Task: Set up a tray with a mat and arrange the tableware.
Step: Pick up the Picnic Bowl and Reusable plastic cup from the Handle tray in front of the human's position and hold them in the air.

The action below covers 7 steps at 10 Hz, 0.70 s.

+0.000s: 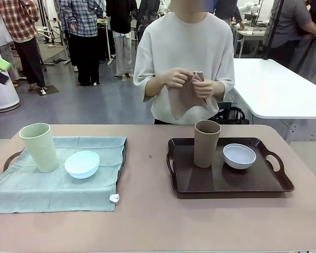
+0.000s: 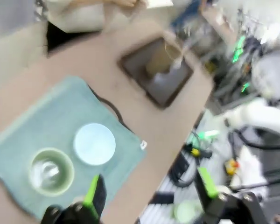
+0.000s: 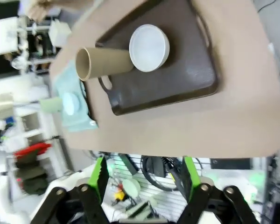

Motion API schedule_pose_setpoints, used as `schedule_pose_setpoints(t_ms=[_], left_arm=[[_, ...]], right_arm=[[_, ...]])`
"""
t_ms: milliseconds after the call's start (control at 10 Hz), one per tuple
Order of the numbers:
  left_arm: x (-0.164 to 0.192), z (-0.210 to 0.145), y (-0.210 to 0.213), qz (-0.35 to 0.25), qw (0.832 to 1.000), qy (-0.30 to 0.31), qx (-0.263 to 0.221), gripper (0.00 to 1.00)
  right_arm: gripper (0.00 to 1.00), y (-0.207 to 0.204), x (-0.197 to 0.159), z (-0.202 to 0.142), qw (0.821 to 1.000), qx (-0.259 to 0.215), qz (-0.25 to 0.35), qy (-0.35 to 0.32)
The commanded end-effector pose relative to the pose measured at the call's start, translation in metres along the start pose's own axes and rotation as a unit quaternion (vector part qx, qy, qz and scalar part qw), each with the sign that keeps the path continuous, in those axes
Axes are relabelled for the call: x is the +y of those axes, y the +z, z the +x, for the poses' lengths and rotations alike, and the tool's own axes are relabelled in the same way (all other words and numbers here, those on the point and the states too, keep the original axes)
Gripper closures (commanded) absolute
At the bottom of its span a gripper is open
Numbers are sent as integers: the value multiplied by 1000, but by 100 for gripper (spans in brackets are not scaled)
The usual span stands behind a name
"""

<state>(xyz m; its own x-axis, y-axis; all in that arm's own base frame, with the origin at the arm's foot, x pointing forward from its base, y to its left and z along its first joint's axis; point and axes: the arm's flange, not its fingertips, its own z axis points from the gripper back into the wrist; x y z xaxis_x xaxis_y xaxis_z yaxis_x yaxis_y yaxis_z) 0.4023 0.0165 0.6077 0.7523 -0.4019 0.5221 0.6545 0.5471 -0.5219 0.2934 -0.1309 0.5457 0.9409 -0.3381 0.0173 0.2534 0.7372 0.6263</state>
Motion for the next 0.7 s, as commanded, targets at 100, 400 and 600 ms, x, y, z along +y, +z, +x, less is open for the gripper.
schedule_pose_setpoints(t_ms=[100, 400, 600], left_arm=[[-17, 50, -88, 68, 988, -109, 89, 0], [-38, 70, -170, 101, 958, -182, 199, 0], [-46, 67, -225, 120, 943, -211, 227, 0]], right_arm=[[19, -42, 49, 29, 995, 11, -97, -12], [19, -97, 48, 46, 989, 35, -142, -28], [19, -120, 41, 52, 987, 41, -153, -30]])
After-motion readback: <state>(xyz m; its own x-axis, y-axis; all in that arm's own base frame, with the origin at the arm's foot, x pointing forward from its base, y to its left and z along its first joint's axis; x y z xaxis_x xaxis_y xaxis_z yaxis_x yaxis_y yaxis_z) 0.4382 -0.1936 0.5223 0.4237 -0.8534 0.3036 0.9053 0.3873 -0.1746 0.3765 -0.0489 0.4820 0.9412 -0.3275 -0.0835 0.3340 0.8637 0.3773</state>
